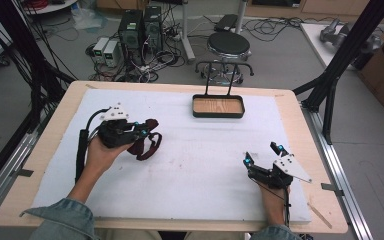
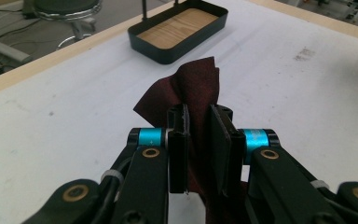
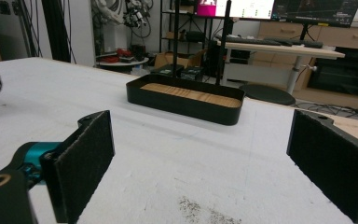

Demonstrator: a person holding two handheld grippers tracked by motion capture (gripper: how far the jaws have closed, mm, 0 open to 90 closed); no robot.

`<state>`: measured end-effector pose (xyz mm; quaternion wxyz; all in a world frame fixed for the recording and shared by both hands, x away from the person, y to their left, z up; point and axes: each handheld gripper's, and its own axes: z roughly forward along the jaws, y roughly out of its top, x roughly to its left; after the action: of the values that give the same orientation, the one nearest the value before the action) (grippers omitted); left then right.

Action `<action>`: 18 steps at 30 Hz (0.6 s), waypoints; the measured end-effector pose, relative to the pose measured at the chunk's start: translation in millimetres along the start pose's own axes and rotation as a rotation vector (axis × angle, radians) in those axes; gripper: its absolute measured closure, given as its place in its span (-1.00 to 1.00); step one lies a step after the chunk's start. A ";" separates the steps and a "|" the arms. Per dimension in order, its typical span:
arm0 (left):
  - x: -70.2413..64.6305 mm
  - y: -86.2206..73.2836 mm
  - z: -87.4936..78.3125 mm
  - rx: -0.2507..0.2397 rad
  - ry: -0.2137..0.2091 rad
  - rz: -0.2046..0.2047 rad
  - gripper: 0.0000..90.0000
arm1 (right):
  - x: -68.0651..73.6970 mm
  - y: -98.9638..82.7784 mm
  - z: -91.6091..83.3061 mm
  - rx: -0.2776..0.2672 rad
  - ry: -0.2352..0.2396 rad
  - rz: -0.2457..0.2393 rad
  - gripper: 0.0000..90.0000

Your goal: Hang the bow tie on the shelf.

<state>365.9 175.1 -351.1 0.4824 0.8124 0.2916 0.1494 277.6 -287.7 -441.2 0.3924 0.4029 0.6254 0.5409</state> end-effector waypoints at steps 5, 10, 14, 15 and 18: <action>3.0 17.4 15.0 -0.015 -0.069 0.011 0.72 | -0.4 -0.1 -0.1 -0.001 0.003 0.003 -0.86; 8.2 45.4 37.4 -0.027 -0.131 0.042 0.72 | -0.9 -0.3 -0.3 0.001 0.005 0.015 -0.86; 12.5 64.0 51.7 -0.033 -0.158 0.044 0.72 | -1.8 -0.4 -0.1 0.000 0.003 0.015 -0.86; 12.5 64.0 51.7 -0.033 -0.158 0.044 0.72 | -1.8 -0.5 -0.1 0.001 0.003 0.015 -0.86; 16.4 79.5 63.9 -0.025 -0.181 0.053 0.72 | -1.8 -0.5 -0.4 0.001 0.003 0.015 -0.86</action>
<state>438.4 111.8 -313.8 0.5128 0.8239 0.2231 0.0920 277.8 -289.5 -441.6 0.3871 0.4069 0.6232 0.5442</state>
